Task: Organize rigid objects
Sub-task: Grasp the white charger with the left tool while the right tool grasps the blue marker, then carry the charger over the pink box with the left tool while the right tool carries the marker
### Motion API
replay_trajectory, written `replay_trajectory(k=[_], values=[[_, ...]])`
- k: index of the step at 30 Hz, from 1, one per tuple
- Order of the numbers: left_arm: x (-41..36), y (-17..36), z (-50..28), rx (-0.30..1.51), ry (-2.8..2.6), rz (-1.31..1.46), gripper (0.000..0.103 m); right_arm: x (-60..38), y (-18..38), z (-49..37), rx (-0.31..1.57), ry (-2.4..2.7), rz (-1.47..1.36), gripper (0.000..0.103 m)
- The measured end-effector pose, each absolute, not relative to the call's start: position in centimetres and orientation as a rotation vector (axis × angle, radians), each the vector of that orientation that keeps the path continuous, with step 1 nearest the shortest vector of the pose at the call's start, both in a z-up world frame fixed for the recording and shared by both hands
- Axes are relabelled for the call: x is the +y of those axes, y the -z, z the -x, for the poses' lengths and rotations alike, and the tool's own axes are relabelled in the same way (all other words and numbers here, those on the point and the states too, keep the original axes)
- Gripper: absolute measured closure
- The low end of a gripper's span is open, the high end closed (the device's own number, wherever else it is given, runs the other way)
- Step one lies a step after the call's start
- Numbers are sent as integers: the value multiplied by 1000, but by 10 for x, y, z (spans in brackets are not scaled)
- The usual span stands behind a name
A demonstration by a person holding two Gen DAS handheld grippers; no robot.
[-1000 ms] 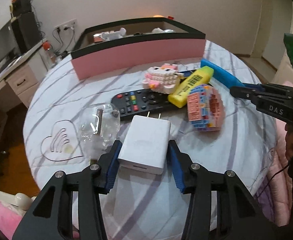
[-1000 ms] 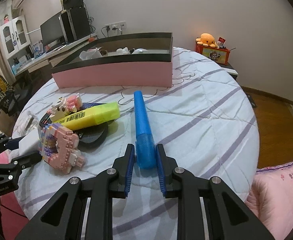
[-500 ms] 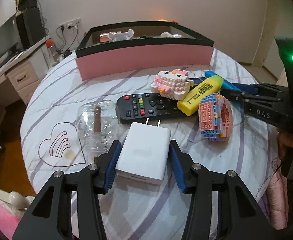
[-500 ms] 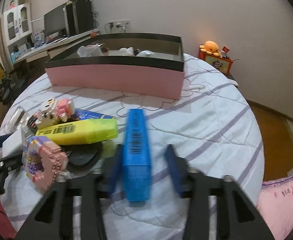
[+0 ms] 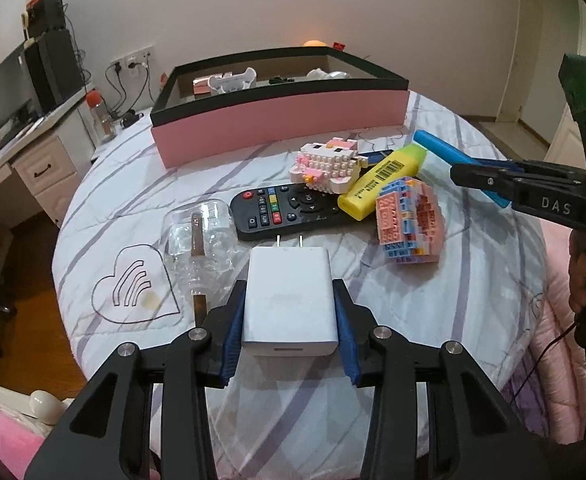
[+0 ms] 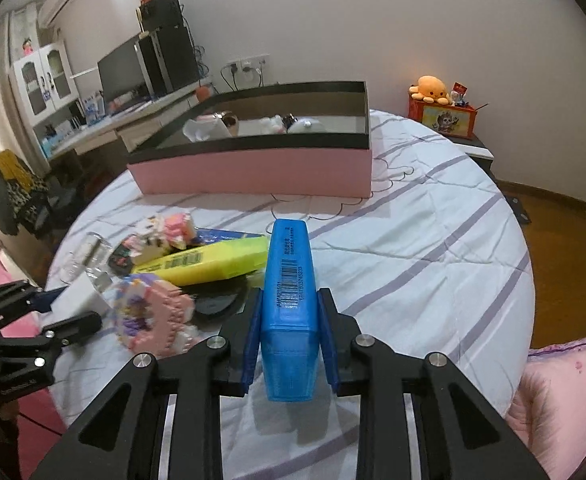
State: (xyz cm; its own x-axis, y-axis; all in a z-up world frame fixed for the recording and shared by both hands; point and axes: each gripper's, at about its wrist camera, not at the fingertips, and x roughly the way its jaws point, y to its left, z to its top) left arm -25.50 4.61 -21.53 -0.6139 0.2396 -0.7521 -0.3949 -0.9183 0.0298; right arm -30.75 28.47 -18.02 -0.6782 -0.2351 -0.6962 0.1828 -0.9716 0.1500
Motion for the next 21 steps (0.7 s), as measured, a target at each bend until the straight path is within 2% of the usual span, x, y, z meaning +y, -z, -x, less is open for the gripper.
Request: replay_trajectory(k=[10,21], values=[[49,185,245,291,-2560,1030,62,278,155,293,-115,2684,-1032,76],[59,137,275,300,-2638,886,62,277,124,300,-102,2690,-926,76]])
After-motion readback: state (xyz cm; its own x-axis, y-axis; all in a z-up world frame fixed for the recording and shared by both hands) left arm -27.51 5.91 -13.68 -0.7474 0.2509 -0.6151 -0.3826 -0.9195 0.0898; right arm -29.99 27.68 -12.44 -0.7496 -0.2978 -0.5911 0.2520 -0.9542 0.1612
